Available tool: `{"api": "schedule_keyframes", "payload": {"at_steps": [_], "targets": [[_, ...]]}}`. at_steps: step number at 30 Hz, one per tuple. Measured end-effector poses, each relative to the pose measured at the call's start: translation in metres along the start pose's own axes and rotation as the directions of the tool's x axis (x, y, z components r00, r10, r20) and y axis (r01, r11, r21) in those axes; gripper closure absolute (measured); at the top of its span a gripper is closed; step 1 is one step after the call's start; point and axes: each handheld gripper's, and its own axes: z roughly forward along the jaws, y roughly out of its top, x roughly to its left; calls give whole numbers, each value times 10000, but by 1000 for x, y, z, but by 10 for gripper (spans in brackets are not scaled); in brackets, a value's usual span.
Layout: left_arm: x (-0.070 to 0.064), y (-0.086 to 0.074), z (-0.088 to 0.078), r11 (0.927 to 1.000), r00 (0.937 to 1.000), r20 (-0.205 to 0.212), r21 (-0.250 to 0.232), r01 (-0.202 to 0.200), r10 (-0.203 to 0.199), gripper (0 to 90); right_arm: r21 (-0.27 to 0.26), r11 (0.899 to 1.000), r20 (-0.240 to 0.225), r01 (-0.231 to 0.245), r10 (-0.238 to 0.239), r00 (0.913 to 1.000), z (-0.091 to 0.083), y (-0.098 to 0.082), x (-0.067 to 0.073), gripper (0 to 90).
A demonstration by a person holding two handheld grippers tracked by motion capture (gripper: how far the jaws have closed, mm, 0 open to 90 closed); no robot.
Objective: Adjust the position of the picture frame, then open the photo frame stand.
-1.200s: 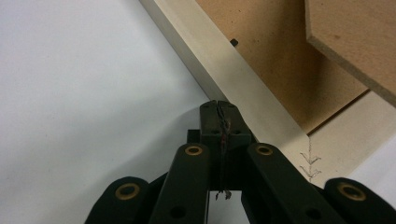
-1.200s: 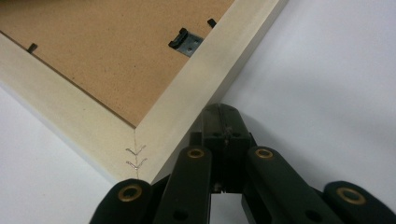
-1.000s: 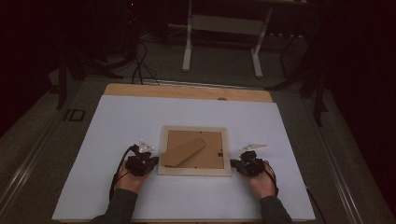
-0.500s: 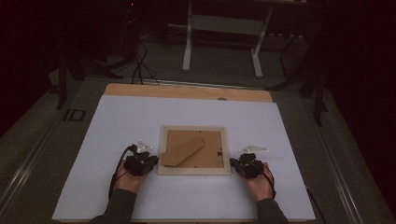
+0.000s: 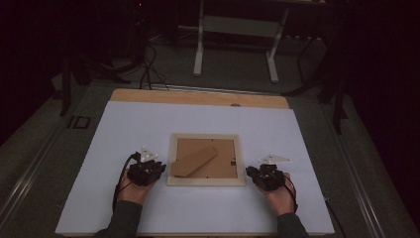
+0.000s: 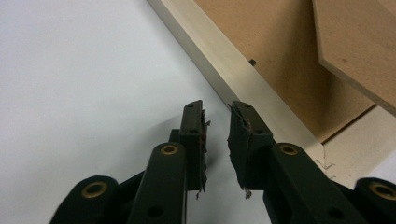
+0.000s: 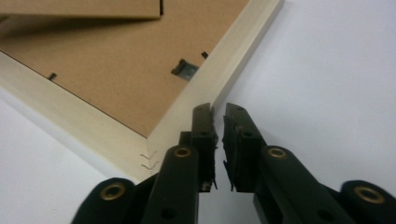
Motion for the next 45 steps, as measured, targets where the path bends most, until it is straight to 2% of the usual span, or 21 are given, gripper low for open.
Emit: {"api": "schedule_keyframes", "payload": {"at_steps": [6, 10, 16, 20, 23, 25, 27, 29, 36, 39, 45], "targets": [[2, 1, -5, 9995, 9999, -1, -282, 169, -169, 668, -108, 9999, 5, -83, 84, 10000, -4, 0, -2, 744], [-1, 5, -15, 9980, 9996, -277, -637, 49, -67, 623, -127, 9999, 3, -71, 71, 10000, -5, -1, -3, 706], [-3, 14, -28, 9958, 9989, 440, -883, 228, -190, 580, -129, 9998, -80, -143, 142, 9999, -7, -3, -3, 644], [-7, 23, -32, 9952, 9959, 909, -977, 69, 20, 554, -201, 9994, 10, -292, 292, 9996, -12, -3, -5, 612], [-11, 33, -32, 9966, 9914, 1292, -809, -126, 230, 525, -289, 9990, 42, -343, 344, 9994, -15, -3, -7, 597], [-13, 39, -30, 9974, 9858, 1640, -683, -244, 354, 524, -303, 9990, 52, -336, 338, 9994, -15, -3, -7, 582], [-15, 46, -27, 9977, 9825, 1793, -531, -416, 505, 523, -214, 9994, -22, -276, 276, 9996, -15, -2, -7, 565], [-17, 52, -24, 9979, 9809, 1865, -432, -487, 559, 521, -154, 9998, -29, -124, 124, 9999, -15, -2, -6, 557], [-25, 67, -13, 9967, 9813, 1749, -24, -810, 802, 522, -183, 9997, -5, -189, 189, 9998, -17, -2, -8, 545], [-26, 70, -7, 9962, 9795, 1829, 61, -870, 844, 519, -153, 9996, 16, -255, 255, 9997, -18, -2, -10, 540], [-31, 72, 10, 9925, 9675, 2339, 526, -1108, 956, 443, -132, 9996, 14, -256, 257, 9997, -16, -3, -11, 531]]}}
